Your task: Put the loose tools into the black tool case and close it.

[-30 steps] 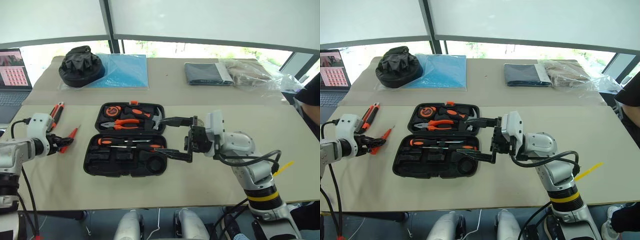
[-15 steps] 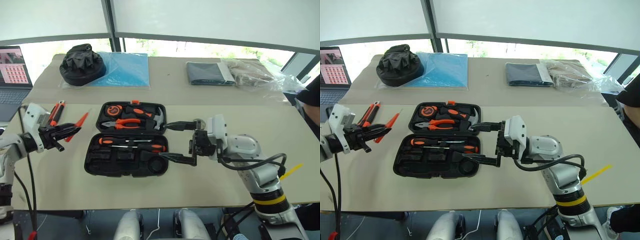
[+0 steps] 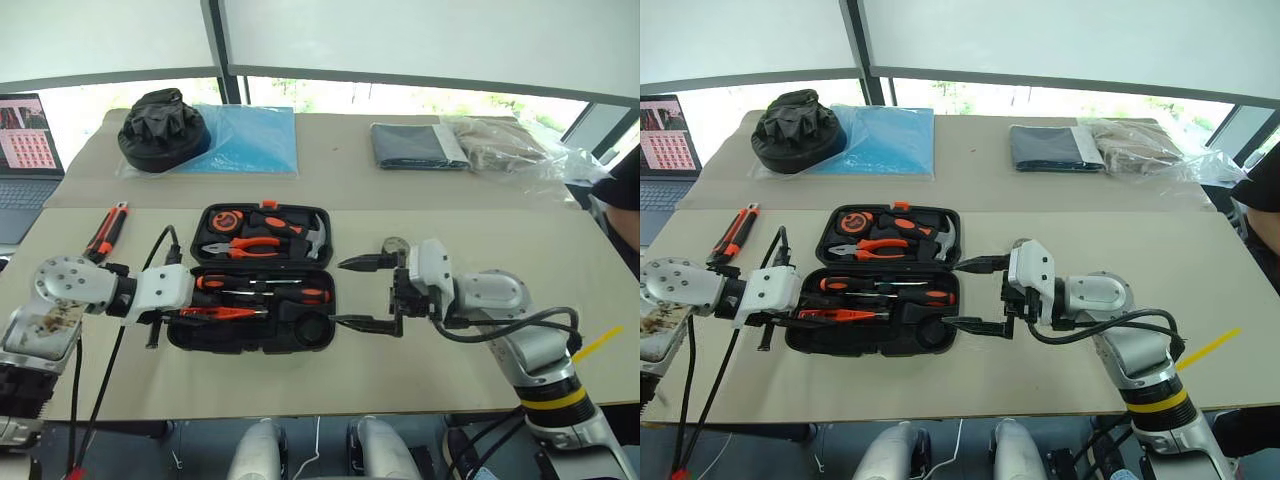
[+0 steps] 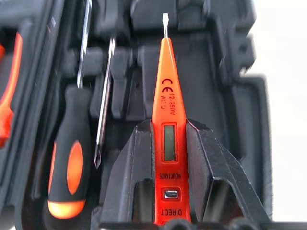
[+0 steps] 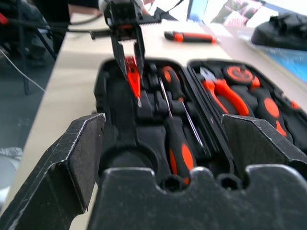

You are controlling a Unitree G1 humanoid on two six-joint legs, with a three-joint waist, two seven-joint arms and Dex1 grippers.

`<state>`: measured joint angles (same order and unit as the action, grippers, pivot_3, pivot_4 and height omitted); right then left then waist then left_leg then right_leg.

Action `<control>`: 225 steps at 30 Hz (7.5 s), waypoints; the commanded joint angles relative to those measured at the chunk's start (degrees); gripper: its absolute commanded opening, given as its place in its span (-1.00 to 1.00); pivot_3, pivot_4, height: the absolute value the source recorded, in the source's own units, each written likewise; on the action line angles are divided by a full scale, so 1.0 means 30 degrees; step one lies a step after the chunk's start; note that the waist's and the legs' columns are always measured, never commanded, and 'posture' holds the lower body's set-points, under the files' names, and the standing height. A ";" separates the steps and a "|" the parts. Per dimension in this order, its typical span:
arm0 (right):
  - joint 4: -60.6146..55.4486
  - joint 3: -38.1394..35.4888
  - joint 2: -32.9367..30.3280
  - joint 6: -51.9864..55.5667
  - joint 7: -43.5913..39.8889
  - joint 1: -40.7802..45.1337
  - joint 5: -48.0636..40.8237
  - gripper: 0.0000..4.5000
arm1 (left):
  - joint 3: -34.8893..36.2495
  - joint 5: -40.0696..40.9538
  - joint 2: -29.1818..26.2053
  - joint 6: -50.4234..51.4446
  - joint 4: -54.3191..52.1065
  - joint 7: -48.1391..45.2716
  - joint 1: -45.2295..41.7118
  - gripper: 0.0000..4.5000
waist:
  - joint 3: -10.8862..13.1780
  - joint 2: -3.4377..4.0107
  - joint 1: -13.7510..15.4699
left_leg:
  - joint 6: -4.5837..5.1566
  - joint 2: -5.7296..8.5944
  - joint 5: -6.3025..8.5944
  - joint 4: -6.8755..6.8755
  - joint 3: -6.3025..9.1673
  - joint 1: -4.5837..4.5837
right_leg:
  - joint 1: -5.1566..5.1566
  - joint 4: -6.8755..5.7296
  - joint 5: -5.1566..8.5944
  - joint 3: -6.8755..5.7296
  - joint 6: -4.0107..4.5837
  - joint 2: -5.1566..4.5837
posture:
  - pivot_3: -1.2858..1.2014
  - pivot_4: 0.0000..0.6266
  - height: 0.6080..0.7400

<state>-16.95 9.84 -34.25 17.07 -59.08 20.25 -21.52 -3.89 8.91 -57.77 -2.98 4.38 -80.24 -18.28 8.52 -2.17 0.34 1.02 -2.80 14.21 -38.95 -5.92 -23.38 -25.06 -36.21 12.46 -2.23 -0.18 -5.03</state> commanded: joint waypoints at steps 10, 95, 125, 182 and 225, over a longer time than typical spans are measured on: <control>-0.1231 -0.0167 -0.0339 0.1341 0.0703 -0.1203 -0.0179 1.00 | -0.0892 -0.1211 0.0083 -0.0572 0.1251 0.0040 -0.1931 -0.79 | -0.0002 -0.0003 0.0081 | 0.0002 -0.0004 0.0000 -0.0009 0.0000 0.0001 | 0.0003 -0.0004 0.0000 0.0002 -0.0006 0.0006 | 0.03 -0.52 1.00; 0.0315 0.0314 0.3909 -0.1481 0.0066 0.0403 -0.0924 1.00 | 0.7228 0.5142 0.4996 0.1329 0.0949 0.6728 0.4570 -0.69 | -0.0010 0.0003 -0.0353 | -0.0007 -0.0056 -0.0004 -0.0028 0.0137 0.0333 | 0.0234 -0.0184 0.0047 0.0033 0.0048 -0.0026 | 0.03 -0.52 1.00; -0.0489 -0.1878 0.6620 -0.4640 0.2449 -0.1539 -0.2860 1.00 | 1.3433 0.6740 0.5042 1.1399 0.0179 2.0646 0.4936 0.99 | -0.0022 -0.0077 0.0122 | -0.0003 -0.0030 0.0034 0.0023 0.0218 0.0294 | 0.0281 0.0007 0.0044 -0.0034 -0.0010 -0.0039 | 0.03 -0.52 1.00; -0.4446 -0.2564 -0.2055 -0.0849 -0.1557 -0.4246 -0.5200 1.00 | 0.5980 0.4795 -0.0375 -0.3021 -0.0205 -0.3839 0.4571 -0.20 | 0.0014 -0.0110 -0.0061 | 0.0018 -0.0041 0.0063 -0.0006 -0.0045 0.0045 | 0.0026 0.0012 0.0032 0.0002 -0.0031 -0.0055 | 0.03 -0.52 1.00; -0.4025 -0.1096 -0.0831 -0.0505 -0.0689 -0.4234 -0.3602 1.00 | 0.1604 0.3335 0.0782 -0.1092 -0.0068 -0.1647 -0.0300 0.97 | 0.0010 -0.0108 0.0064 | 0.0066 -0.0014 -0.0002 -0.0049 -0.0073 0.0041 | 0.0037 0.0007 -0.0015 0.0018 -0.0035 -0.0032 | 0.03 -0.52 1.00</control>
<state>-28.60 7.09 -37.15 16.93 -60.95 6.66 -32.49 -1.42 15.23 -54.86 -9.28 6.86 -85.00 -17.71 8.55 -2.49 0.53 1.21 -2.84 14.20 -39.10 -6.14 -23.28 -24.96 -36.20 12.41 -2.18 -0.29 -5.13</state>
